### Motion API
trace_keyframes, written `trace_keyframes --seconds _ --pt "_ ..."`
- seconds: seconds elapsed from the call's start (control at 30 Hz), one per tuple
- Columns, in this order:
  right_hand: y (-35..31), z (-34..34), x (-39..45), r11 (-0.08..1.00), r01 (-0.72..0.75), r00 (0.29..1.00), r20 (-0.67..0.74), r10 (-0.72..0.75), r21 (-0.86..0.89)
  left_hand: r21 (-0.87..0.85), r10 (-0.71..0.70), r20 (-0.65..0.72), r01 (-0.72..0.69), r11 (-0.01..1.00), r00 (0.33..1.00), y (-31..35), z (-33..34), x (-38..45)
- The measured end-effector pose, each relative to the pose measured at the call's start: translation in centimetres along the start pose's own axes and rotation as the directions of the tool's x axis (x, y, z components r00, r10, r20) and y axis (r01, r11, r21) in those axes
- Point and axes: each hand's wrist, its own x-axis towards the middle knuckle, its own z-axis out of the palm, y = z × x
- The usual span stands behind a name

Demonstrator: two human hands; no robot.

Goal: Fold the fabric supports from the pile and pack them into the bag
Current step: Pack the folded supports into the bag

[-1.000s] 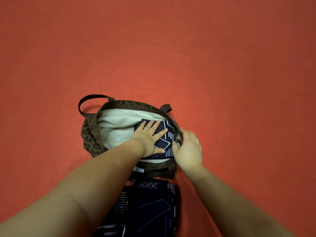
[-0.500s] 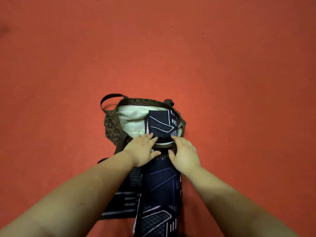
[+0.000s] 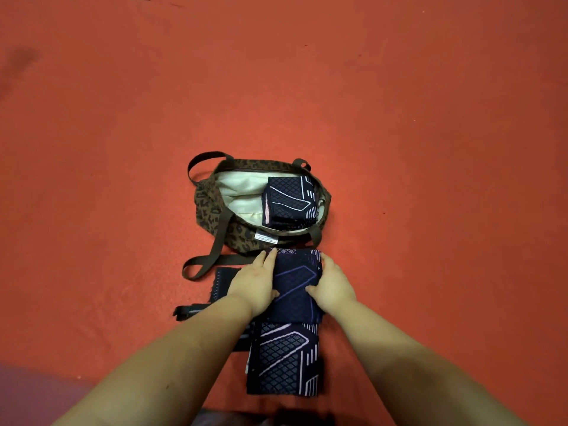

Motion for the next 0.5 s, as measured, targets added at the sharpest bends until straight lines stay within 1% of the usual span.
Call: trace_keyframes --seconds 0.1,0.17,0.27,0.33,0.4,0.47,0.5 --pt "-0.3 0.4 0.8 0.963 -0.122 0.992 0.017 0.121 0.238 -0.082 -0.032 -0.039 0.029 0.996 0.999 0.4 0.2 0.3" --pt "-0.4 0.7 0.9 0.920 -0.166 0.986 0.058 0.156 0.355 -0.092 -0.047 -0.062 0.041 0.995 0.997 0.4 0.2 0.3" --pt "-0.4 0.7 0.5 0.931 -0.098 0.995 0.033 0.093 0.350 0.013 -0.028 -0.125 0.030 0.999 0.992 0.1 -0.1 0.4" --pt "-0.3 0.6 -0.1 0.939 -0.027 0.999 -0.009 0.032 0.343 0.132 0.048 -0.167 -0.026 0.991 0.985 -0.1 -0.6 0.8" --pt "-0.2 0.8 -0.6 0.939 0.032 0.999 -0.029 -0.023 0.342 0.205 0.146 -0.193 -0.106 0.973 0.970 -0.4 -1.3 1.3" --pt "-0.1 0.9 -1.1 0.943 0.067 0.997 -0.042 -0.057 0.326 0.244 0.212 -0.183 -0.164 0.956 0.960 -0.6 -2.1 1.7" --pt "-0.1 0.8 -1.3 0.942 0.081 0.997 -0.045 -0.070 0.325 0.263 0.233 -0.158 -0.187 0.946 0.960 -0.7 -2.5 1.9"
